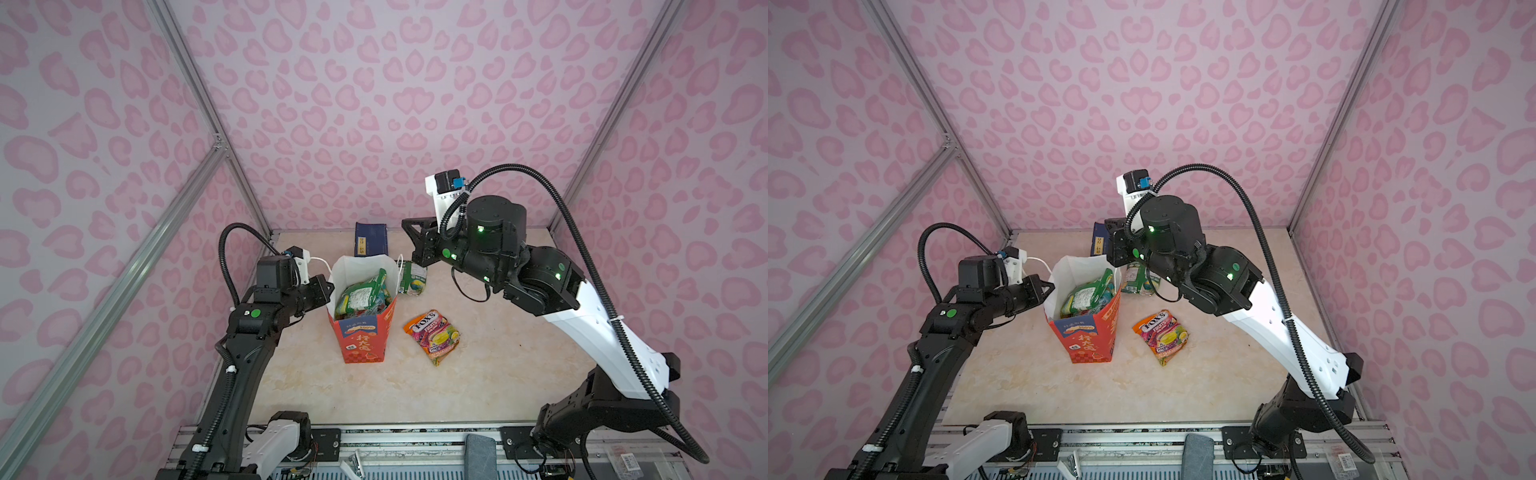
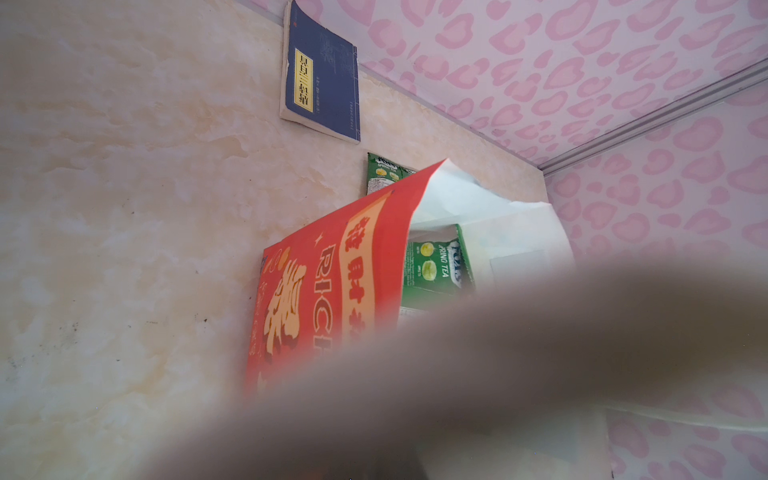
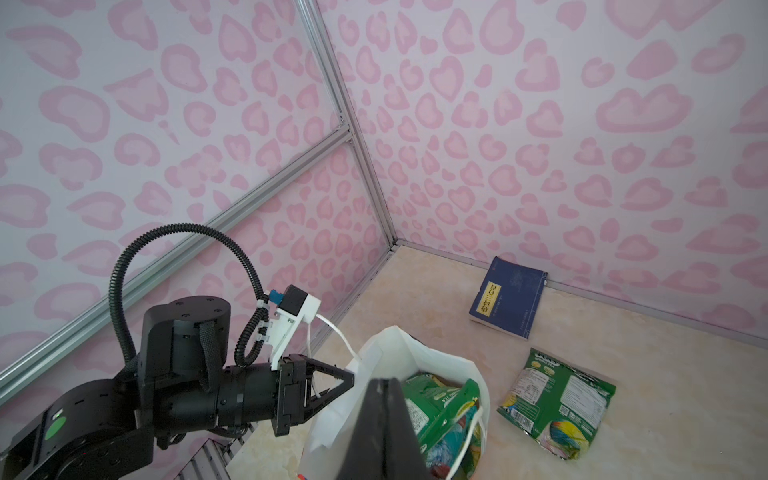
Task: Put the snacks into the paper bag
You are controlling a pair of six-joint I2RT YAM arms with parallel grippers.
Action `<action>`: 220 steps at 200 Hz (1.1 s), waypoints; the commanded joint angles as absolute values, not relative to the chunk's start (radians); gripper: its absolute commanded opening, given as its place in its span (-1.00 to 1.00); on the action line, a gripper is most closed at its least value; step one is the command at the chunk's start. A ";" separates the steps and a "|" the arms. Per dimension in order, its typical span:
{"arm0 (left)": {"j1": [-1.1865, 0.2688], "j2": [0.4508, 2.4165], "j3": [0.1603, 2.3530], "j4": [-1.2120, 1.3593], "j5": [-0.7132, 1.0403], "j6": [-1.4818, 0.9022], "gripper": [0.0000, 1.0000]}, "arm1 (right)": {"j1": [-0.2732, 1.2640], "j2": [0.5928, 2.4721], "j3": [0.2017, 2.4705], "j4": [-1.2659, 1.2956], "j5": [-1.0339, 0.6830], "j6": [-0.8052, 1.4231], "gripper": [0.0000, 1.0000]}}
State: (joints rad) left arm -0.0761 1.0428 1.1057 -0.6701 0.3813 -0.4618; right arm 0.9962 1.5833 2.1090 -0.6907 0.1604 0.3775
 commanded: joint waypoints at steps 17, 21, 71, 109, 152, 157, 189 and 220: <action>-0.076 1.035 1.104 -0.617 0.406 -0.456 -0.86 | 0.894 1.483 1.808 -0.684 0.211 0.458 -0.05; -0.077 1.034 1.104 -0.617 0.406 -0.456 -0.86 | 0.882 1.453 1.748 -0.662 0.212 0.471 0.09; -0.076 1.033 1.103 -0.613 0.419 -0.459 -0.86 | 0.775 1.114 1.149 -0.515 0.279 0.630 0.95; -0.076 1.033 1.102 -0.612 0.414 -0.459 -0.86 | 0.635 1.064 0.818 -0.414 0.137 0.691 0.95; -0.077 1.034 1.103 -0.614 0.409 -0.457 -0.86 | 0.563 1.134 0.633 -0.242 0.011 0.701 0.95; -0.076 1.034 1.102 -0.613 0.410 -0.457 -0.86 | 0.561 1.147 0.622 -0.221 -0.002 0.703 0.95; -0.075 1.036 1.101 -0.612 0.408 -0.457 -0.86 | 0.559 1.284 0.617 -0.164 -0.094 0.704 0.95; -0.077 1.039 1.102 -0.612 0.411 -0.458 -0.86 | 0.559 1.415 0.639 -0.115 -0.161 0.688 0.95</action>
State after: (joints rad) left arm -0.0761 1.0401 1.1034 -0.6640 0.3885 -0.4622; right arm 0.5591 1.3510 0.6315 -0.1944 -0.0837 0.6968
